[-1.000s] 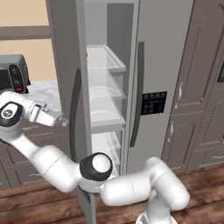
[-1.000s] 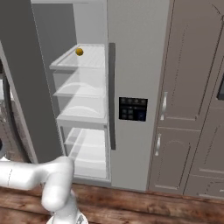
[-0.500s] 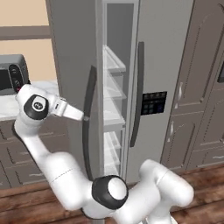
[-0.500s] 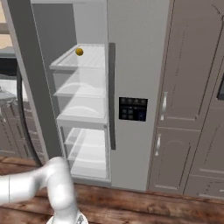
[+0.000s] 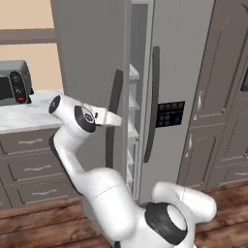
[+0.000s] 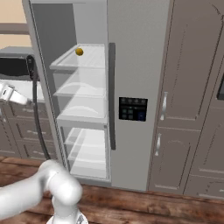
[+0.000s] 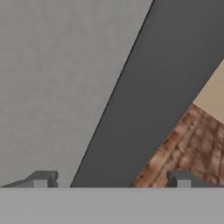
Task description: There's a chicken drumstick in the fridge that needs to be moved to the freezer for freezing. Pick up the chicken drumstick from the fridge, place it on any shelf in the freezer, and close the fridge and freezer doors when done.
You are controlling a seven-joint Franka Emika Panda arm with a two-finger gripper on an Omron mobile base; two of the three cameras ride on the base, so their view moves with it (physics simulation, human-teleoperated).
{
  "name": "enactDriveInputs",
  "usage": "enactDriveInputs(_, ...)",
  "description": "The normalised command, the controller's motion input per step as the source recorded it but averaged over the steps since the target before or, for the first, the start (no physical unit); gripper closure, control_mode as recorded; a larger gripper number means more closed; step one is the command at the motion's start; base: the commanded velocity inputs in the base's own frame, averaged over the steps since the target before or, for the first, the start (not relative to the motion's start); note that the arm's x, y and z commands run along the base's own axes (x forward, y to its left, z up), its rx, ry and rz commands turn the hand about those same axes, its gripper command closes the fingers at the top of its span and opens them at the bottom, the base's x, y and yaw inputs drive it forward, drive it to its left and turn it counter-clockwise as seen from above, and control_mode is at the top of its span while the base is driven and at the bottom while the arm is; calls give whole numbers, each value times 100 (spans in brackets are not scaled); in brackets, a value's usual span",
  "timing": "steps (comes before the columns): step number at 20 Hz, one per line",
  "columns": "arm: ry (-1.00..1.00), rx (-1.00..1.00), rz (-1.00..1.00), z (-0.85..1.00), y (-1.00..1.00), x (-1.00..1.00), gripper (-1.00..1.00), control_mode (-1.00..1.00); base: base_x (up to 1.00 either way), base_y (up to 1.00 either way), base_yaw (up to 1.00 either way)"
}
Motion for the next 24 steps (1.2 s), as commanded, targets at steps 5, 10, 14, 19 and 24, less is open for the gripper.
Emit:
enactDriveInputs(5,17,12,26,25,-16,49,-100,-100,0,0,0)
enactDriveInputs(10,8,26,14,20,-1,56,-100,-100,0,0,0)
enactDriveInputs(14,0,27,1,2,-41,48,-100,-100,0,0,0)
enactDriveInputs(19,-9,26,9,-1,-75,25,-100,-100,0,0,0)
enactDriveInputs(24,-7,11,7,-5,-74,27,-100,-100,0,0,0)
